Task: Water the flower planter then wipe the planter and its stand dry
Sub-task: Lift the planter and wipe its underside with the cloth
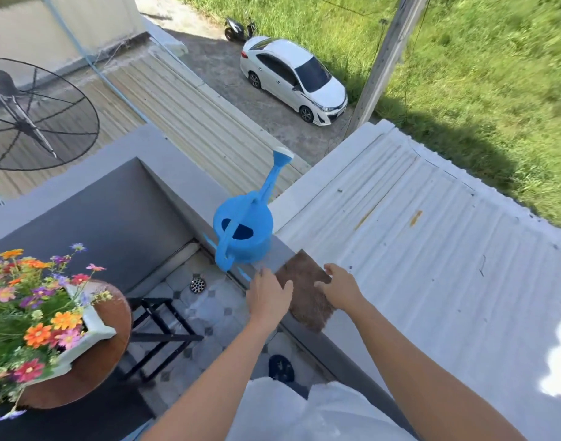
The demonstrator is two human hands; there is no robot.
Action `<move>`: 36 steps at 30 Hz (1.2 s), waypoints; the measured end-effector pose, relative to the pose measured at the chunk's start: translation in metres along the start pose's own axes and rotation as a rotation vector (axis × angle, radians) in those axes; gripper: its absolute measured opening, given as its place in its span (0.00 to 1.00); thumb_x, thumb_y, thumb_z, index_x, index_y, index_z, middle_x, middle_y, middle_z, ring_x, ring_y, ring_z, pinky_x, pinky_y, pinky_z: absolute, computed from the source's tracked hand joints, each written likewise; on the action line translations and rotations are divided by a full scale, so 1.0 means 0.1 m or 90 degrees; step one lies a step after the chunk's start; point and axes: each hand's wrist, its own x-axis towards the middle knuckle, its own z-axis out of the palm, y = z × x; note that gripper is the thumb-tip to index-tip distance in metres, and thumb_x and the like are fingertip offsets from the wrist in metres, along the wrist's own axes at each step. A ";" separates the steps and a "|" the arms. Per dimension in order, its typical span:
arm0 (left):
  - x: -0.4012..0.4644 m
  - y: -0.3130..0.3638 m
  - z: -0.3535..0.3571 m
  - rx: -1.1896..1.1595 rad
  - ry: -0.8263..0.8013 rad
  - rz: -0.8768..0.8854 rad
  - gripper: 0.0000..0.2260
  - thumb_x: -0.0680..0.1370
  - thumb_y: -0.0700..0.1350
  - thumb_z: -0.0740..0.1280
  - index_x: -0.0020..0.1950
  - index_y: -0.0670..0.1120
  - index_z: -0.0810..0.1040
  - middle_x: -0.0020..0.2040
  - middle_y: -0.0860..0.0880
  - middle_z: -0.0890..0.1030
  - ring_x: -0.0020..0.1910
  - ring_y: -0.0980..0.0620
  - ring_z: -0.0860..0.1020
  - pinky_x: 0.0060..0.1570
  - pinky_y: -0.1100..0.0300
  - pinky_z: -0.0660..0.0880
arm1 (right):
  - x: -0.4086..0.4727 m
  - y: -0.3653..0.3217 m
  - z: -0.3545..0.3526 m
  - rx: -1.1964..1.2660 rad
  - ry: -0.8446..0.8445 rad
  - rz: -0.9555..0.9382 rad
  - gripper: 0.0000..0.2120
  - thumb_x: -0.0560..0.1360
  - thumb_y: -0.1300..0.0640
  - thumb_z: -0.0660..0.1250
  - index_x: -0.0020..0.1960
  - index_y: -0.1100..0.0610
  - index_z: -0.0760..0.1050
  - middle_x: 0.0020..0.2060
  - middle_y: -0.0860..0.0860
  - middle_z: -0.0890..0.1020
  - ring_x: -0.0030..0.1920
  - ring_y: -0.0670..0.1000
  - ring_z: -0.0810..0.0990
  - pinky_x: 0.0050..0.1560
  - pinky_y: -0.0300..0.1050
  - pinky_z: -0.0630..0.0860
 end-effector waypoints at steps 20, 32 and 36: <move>-0.45 -0.41 -0.48 -0.525 -0.044 -0.010 0.08 0.80 0.48 0.68 0.47 0.44 0.77 0.45 0.51 0.81 0.47 0.52 0.80 0.44 0.64 0.74 | -0.44 -0.22 0.33 0.166 0.072 -0.080 0.21 0.74 0.59 0.72 0.65 0.54 0.72 0.58 0.51 0.76 0.55 0.52 0.76 0.50 0.44 0.72; -1.18 -1.54 -1.79 -0.473 0.073 0.157 0.06 0.80 0.43 0.68 0.49 0.54 0.83 0.44 0.54 0.87 0.45 0.54 0.84 0.53 0.51 0.80 | -1.43 -1.53 1.17 0.171 -0.275 -0.460 0.35 0.72 0.54 0.74 0.76 0.49 0.65 0.67 0.40 0.75 0.63 0.35 0.74 0.66 0.37 0.70; -1.34 -1.97 -2.18 -0.359 0.088 0.187 0.04 0.81 0.46 0.67 0.49 0.50 0.82 0.44 0.55 0.86 0.45 0.55 0.82 0.50 0.58 0.78 | -1.70 -1.85 1.57 0.177 -0.305 -0.508 0.11 0.75 0.58 0.74 0.57 0.53 0.80 0.45 0.39 0.84 0.46 0.38 0.79 0.48 0.38 0.74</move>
